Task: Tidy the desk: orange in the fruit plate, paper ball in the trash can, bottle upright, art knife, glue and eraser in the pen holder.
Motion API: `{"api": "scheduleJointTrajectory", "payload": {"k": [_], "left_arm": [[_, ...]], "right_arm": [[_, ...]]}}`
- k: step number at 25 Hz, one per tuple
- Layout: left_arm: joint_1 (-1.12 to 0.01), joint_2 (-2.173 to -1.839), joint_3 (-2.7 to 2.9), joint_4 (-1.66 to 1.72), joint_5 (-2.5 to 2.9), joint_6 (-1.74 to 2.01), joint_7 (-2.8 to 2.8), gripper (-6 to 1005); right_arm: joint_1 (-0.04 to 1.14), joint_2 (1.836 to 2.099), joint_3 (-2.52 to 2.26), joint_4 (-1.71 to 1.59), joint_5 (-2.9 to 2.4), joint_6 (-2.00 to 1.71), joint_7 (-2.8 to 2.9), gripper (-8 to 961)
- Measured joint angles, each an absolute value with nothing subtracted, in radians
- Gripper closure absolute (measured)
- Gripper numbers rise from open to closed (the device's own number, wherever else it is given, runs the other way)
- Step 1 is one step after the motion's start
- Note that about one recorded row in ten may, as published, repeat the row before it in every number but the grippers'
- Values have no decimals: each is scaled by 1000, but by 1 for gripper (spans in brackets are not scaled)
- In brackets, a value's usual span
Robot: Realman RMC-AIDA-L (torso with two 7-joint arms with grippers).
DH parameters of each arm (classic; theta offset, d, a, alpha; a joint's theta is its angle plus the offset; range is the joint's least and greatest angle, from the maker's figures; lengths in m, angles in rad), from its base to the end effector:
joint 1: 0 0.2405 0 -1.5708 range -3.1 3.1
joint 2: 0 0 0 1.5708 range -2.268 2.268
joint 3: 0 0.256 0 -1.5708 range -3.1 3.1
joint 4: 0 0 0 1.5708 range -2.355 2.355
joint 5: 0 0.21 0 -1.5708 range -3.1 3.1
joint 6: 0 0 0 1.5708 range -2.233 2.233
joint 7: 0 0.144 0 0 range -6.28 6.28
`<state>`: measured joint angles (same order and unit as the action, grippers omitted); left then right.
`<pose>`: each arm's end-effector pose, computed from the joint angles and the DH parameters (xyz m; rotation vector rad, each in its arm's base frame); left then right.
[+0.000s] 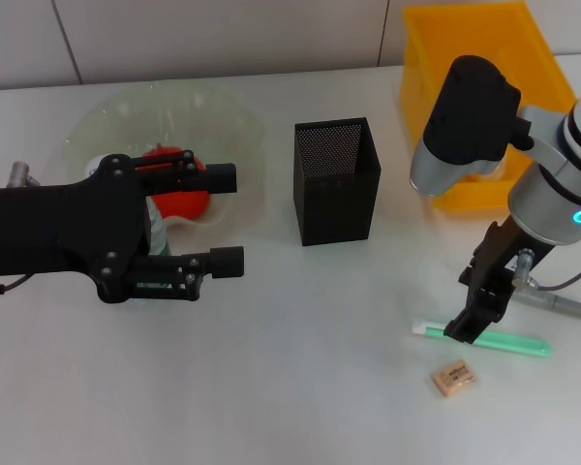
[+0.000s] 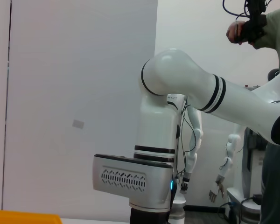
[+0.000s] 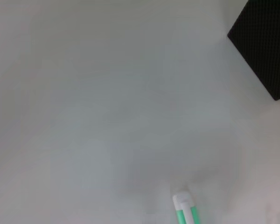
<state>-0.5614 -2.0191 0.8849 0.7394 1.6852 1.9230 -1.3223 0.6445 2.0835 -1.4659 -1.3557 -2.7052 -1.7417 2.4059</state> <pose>-0.1928 0.3101 0.0352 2.9119 0.0916 1.1030 0.1807 0.3350 -0.0041 -2.7234 0.6640 -0.8739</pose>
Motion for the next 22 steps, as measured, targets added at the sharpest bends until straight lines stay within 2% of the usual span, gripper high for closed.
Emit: {"api": "scheduleJointTrajectory", "payload": {"k": [9, 14, 22], "left_arm": [[-556, -2020, 885, 739, 1686, 1923, -1310, 213], [-555, -2020, 885, 739, 1686, 1923, -1310, 213], [-554, -2019, 885, 739, 1686, 1924, -1309, 213]], "right_arm": [[644, 2085, -1468, -1348, -2704, -1725, 2407, 288], [648, 2085, -1500, -1322, -2703, -1705, 2419, 405], [647, 2086, -1544, -1297, -2703, -1672, 2434, 407]]}}
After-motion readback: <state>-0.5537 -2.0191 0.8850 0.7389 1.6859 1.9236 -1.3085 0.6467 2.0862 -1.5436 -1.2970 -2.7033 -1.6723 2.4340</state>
